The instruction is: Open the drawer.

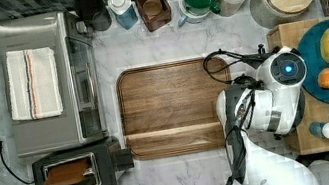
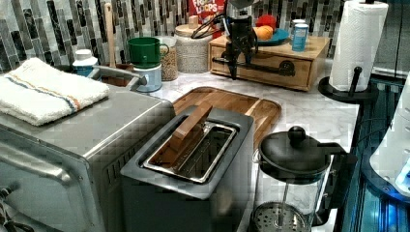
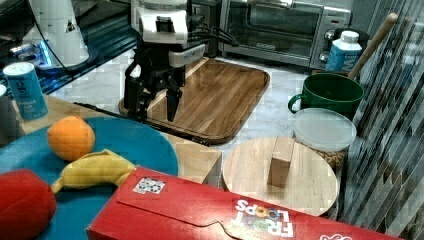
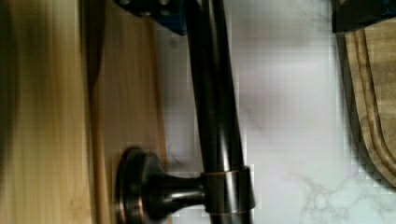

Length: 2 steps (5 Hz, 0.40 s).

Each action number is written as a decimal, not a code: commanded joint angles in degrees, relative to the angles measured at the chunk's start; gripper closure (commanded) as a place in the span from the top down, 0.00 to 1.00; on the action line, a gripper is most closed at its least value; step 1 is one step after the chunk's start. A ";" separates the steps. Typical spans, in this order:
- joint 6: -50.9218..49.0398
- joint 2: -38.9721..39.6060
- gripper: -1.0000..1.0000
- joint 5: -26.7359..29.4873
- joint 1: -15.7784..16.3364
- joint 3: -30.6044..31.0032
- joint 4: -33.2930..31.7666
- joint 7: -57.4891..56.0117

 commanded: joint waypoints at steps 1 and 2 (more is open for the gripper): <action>-0.75 -0.11 1.00 3.48 10.25 13.16 -0.73 12.93; -0.42 -1.61 1.00 3.26 12.41 14.21 -2.65 15.96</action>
